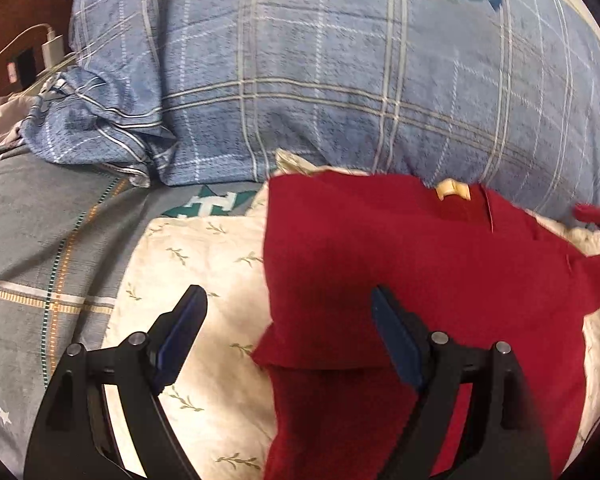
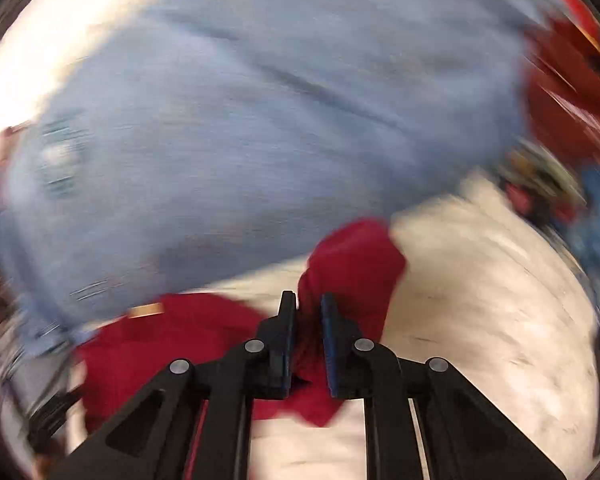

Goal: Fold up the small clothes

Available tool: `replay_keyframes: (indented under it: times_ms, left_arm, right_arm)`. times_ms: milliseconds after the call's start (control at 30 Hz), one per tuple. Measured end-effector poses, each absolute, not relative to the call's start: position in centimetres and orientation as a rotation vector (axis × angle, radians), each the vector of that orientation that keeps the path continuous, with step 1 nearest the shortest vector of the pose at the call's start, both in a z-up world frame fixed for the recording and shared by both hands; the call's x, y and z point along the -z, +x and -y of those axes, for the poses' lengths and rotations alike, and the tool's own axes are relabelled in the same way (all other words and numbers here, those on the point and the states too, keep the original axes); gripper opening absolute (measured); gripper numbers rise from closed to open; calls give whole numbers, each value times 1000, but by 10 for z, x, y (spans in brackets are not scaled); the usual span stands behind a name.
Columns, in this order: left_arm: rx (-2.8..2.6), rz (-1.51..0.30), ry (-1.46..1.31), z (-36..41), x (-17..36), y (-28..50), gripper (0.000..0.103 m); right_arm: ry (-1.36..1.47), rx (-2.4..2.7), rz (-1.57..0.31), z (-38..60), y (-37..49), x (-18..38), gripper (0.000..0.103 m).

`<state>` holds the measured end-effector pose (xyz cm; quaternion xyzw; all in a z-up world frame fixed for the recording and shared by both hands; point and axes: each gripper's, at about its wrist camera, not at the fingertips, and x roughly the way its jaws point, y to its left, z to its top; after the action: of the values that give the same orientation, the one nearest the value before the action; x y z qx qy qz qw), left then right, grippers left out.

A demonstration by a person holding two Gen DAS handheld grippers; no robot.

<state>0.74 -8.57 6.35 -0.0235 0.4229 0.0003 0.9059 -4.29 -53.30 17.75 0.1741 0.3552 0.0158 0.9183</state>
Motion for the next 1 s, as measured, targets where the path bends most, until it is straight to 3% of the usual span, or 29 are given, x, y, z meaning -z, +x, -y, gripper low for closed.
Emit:
replay_keyframes:
  times_ms: [33,133,200,267,333,600,633,733,900,967,1000]
  left_arm:
    - [-4,-867,-58,83,-66,7,84]
    - [-22,-846,-78,76,-72,5,84]
    - [-28,-841,-79,70,-75,2,84]
    - [-33,-832,-75,64,-77,-1,84]
    - [-22,-817,-73,57,-80,-4,84]
    - [90,-774,-37,82,-74,1,84]
    - [97,-778,-27,87,-72,1,84]
    - [113,-797,14,95,-67,0,84]
    - [76,-789,61,85,-66,-3,84]
    - [63,-785,49,78,-67,-4,84]
    - [56,-784,35,74,-68,-4,84]
  right_arm:
    - [315,-167,-718,502,-40,-190,0]
    - [88,-340,-685,421,-33,-209,0]
    - [-13,-288,-661,399,-26,-207,8]
    - [22,-250,-692,402,-20,-194,37]
    - [126,-237,-729,419,-18,-176,46]
    - [135,-276,-848,414,-14,-123,46]
    - [69,-276,-828,402,-11,-124,51]
    - [-125,-208,-753,371,-4,-126,79]
    - [-550,-168,-762,324,7,-92,79]
    - [-658,-134,-761,318,16,-74,72]
    - [-673,-122,-772,317,22,-67,62]
